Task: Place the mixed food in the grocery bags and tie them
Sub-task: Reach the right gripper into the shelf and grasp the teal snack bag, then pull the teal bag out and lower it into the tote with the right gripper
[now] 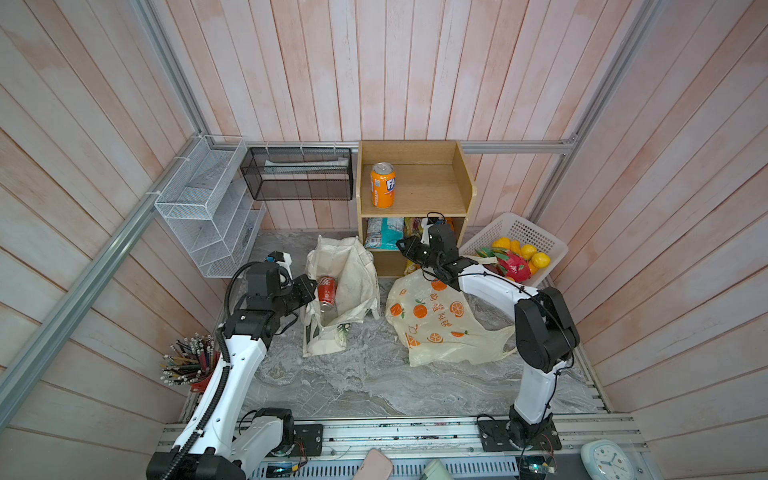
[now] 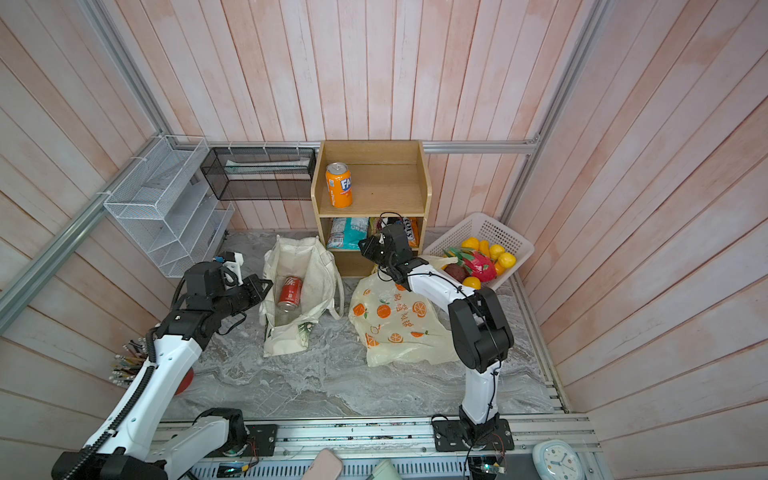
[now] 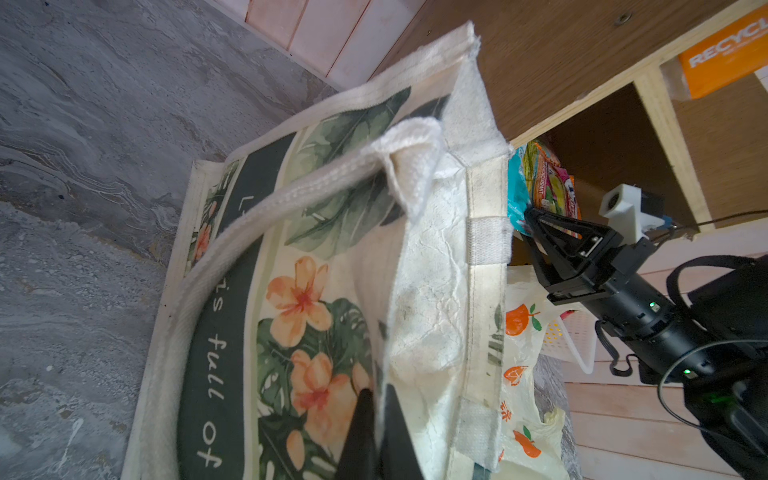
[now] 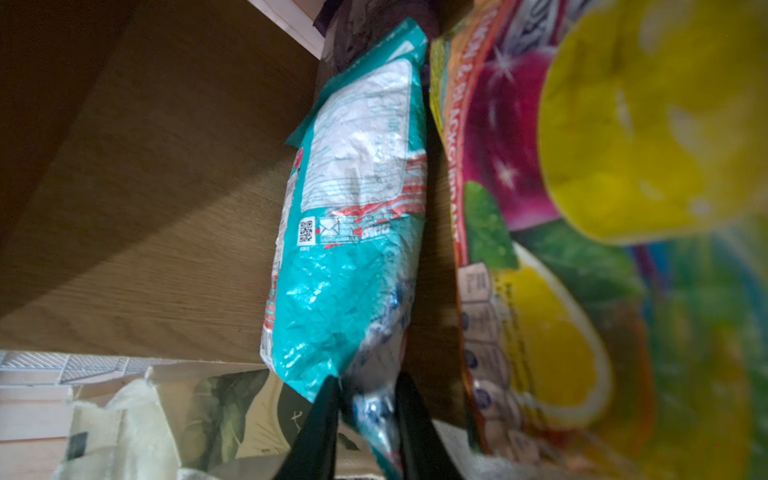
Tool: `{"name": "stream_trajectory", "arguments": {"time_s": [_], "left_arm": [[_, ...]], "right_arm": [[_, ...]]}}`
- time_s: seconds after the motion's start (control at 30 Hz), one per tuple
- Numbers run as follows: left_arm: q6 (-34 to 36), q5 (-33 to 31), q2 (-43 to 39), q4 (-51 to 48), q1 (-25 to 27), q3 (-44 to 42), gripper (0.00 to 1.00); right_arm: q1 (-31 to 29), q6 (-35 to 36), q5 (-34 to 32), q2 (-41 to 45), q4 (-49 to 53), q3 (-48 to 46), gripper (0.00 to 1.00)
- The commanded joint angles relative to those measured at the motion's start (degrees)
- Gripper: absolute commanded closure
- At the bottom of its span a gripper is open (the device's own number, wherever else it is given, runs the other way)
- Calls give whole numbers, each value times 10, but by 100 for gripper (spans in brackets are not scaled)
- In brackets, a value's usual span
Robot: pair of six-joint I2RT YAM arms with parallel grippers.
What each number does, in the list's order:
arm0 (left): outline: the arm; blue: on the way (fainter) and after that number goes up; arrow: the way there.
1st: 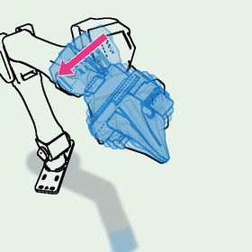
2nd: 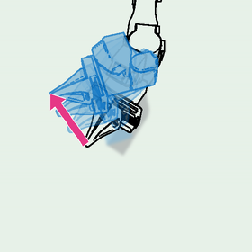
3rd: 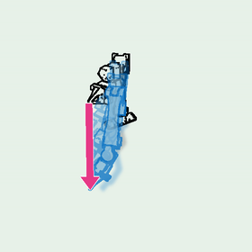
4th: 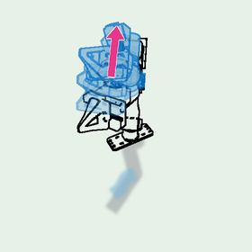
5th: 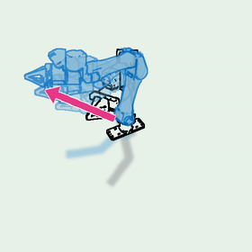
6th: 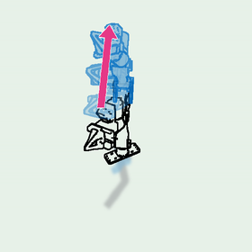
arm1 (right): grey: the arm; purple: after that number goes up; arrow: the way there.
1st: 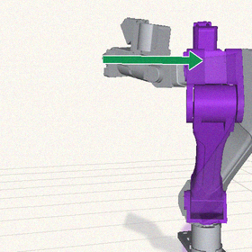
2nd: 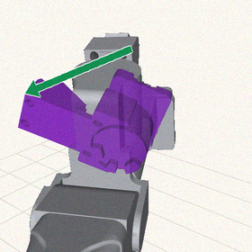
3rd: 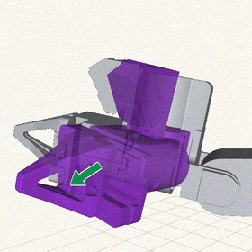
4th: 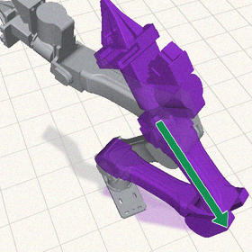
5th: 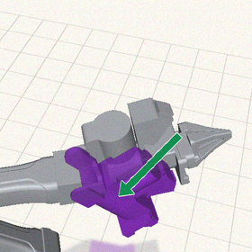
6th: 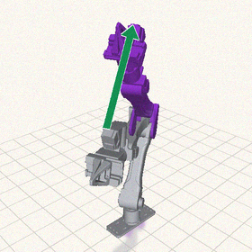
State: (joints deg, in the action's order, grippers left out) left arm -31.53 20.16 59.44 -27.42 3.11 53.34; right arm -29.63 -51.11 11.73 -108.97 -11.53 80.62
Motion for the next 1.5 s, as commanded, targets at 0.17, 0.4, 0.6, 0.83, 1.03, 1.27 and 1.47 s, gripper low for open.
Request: {"name": "stream_trajectory", "arguments": {"time_s": [0.17, 0.4, 0.6, 0.83, 1.03, 1.27, 1.47], "left_arm": [[-2, 3, -5, 13, -3, -7, 100], [0, -4, -3, 8, -3, -4, 100], [1, -4, 4, 6, -3, -2, 100], [4, -7, 4, 0, -3, 2, 100], [7, -6, 4, -5, -3, 2, 100], [8, -7, 5, -4, -3, 4, 100], [7, -4, 8, -4, -3, 7, 100]], "right_arm": [[2, 5, 39, 34, -13, -18, 100], [-12, 13, 63, 104, -28, -45, 100], [-37, 42, 50, 182, -7, -62, 100], [-69, 58, 31, 259, 12, -85, 100], [-100, 71, 27, 293, 34, -65, 100], [-136, 81, 63, 259, 42, -12, 100], [-163, 91, 86, 207, 44, 33, 100]]}}
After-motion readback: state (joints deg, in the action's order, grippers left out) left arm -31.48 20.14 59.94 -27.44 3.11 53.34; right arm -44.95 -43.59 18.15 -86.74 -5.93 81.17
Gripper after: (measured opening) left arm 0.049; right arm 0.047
